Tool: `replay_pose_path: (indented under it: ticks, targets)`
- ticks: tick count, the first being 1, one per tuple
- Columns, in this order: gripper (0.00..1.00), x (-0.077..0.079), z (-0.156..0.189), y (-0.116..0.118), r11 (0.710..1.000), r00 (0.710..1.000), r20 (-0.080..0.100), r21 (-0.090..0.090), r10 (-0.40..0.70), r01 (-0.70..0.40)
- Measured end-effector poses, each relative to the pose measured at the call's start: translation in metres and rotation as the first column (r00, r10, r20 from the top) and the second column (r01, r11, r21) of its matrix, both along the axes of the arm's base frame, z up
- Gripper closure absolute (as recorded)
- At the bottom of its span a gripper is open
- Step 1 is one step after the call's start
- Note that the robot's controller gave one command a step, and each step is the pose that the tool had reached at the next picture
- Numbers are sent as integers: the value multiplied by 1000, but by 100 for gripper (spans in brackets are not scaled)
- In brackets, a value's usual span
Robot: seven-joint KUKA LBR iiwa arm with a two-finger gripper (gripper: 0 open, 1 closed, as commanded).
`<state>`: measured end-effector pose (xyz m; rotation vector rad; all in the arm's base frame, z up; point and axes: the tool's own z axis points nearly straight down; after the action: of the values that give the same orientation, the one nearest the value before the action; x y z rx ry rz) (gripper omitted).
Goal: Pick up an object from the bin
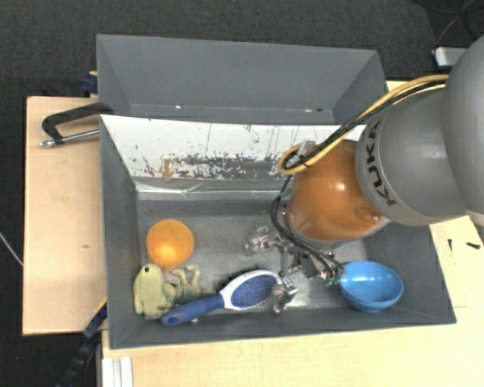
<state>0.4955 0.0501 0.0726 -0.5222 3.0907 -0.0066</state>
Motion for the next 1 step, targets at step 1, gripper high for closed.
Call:
replay_pose_path:
  ticks: [1]
  targets:
    - [0, -2, 0, 39, 993, 993, 0, -1, 118, -118]
